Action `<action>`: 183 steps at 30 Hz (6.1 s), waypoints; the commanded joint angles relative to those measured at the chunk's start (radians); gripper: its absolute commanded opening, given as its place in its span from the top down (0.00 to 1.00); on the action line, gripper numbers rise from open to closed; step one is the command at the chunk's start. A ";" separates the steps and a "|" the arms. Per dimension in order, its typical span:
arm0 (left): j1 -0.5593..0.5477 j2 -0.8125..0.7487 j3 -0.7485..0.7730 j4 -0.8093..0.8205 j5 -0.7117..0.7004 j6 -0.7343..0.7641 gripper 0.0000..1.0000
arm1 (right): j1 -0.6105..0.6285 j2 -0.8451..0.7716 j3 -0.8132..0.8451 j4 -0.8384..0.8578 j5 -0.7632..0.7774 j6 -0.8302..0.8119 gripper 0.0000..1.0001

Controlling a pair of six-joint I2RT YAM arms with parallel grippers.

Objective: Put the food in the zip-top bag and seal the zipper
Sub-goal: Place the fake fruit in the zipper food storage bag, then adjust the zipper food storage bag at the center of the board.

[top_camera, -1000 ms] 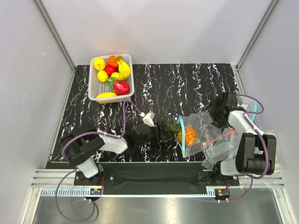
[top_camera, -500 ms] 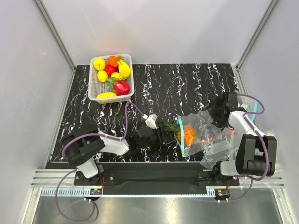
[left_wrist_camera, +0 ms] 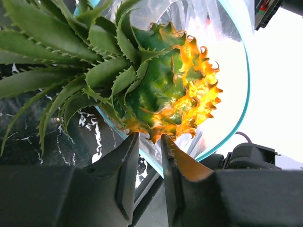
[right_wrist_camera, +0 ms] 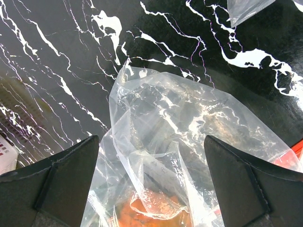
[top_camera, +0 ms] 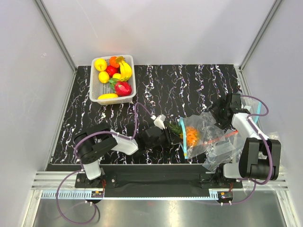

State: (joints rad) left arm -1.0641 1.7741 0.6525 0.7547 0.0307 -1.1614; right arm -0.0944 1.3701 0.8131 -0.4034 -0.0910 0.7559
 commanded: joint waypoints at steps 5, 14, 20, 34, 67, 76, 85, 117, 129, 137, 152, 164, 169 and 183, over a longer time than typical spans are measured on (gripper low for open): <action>-0.005 -0.010 -0.024 0.052 -0.025 -0.020 0.66 | 0.002 -0.039 0.034 -0.009 0.017 -0.018 0.00; -0.005 -0.067 -0.050 -0.011 -0.083 0.003 0.58 | 0.001 -0.031 0.032 0.000 0.013 -0.015 0.00; -0.007 -0.022 -0.027 0.001 -0.057 0.000 0.63 | 0.001 -0.031 0.034 -0.002 0.010 -0.012 0.00; -0.008 0.048 0.036 0.011 -0.035 -0.001 0.67 | 0.001 -0.046 0.040 -0.017 0.020 -0.020 0.00; -0.025 -0.021 0.114 -0.202 -0.136 0.141 1.00 | 0.015 -0.092 0.142 -0.121 0.151 -0.168 0.00; -0.027 -0.056 0.116 -0.256 -0.187 0.200 1.00 | 0.389 -0.033 0.483 -0.440 0.522 -0.243 0.00; -0.027 -0.067 0.116 -0.272 -0.201 0.223 1.00 | 0.766 0.033 0.592 -0.640 0.568 -0.198 0.11; -0.027 -0.096 0.113 -0.284 -0.206 0.239 1.00 | 0.930 0.264 0.626 -0.761 0.686 -0.118 0.62; -0.027 -0.232 0.182 -0.515 -0.294 0.344 1.00 | 0.940 0.187 0.675 -0.770 0.706 -0.130 1.00; -0.025 -0.425 0.407 -0.874 -0.425 0.522 1.00 | 0.914 0.093 0.716 -0.611 0.622 -0.171 1.00; 0.145 -0.575 0.707 -1.400 -0.273 0.687 1.00 | 0.720 0.061 0.885 -0.548 0.245 -0.239 1.00; 0.197 -0.593 0.667 -1.353 -0.127 0.670 1.00 | 0.720 0.003 0.896 -0.529 0.260 -0.247 1.00; 0.297 -0.656 0.633 -1.361 -0.114 0.672 1.00 | 0.737 0.008 0.767 -0.408 0.122 -0.222 1.00; 0.298 -0.539 0.544 -1.177 0.077 0.618 1.00 | 0.680 -0.039 0.784 -0.485 0.338 -0.245 1.00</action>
State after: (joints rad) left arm -0.8223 1.2613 1.2137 -0.5053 0.0349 -0.5327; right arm 0.5850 1.3586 1.5673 -0.9199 0.2283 0.5194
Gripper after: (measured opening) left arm 0.009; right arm 0.012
